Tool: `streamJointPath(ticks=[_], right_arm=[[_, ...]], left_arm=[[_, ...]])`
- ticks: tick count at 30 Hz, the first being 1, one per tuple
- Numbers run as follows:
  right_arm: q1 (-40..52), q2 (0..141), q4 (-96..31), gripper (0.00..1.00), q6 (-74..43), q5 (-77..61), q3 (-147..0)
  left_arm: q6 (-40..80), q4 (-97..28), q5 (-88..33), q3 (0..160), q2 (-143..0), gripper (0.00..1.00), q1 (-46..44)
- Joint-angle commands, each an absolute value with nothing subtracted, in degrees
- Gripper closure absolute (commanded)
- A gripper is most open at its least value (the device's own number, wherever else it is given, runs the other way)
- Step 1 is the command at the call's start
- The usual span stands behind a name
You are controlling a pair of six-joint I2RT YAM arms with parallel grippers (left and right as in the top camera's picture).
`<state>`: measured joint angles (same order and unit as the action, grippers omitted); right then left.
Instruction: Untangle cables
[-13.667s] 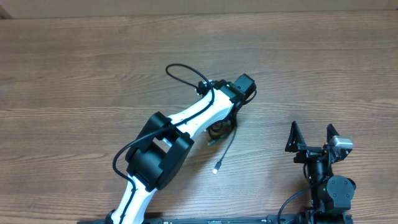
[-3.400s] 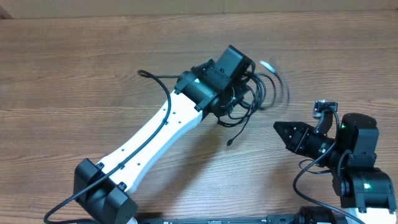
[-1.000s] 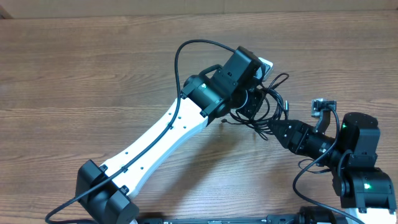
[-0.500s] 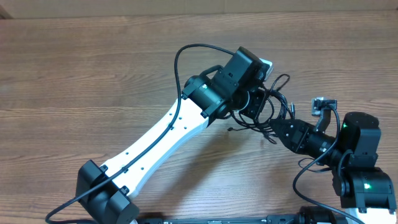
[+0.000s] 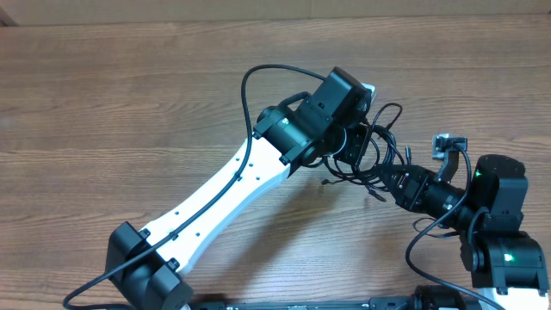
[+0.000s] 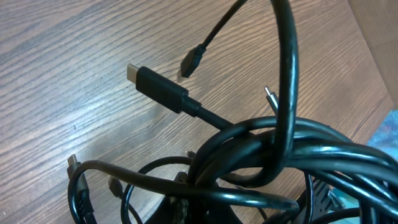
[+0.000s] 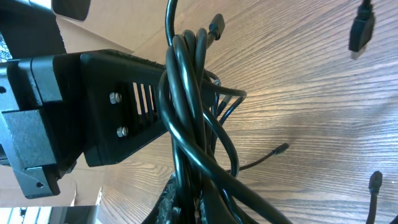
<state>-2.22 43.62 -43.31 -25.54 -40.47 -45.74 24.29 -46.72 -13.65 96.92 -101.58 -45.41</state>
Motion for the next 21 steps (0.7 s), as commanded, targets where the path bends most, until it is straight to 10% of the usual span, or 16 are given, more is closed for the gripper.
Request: streamJointPath(ticks=[1, 21], right_arm=[[-2.26, 43.11, -43.86, 0.96, -25.32, -41.25, -47.00], [-2.26, 43.11, -45.17, 0.96, -25.30, -41.23, -47.00]], left_arm=[[30.57, -46.33, -9.98, 98.52, -99.63, 0.96, -45.67], [53.23, -49.58, -3.18, 98.52, -99.63, 0.96, -45.67]])
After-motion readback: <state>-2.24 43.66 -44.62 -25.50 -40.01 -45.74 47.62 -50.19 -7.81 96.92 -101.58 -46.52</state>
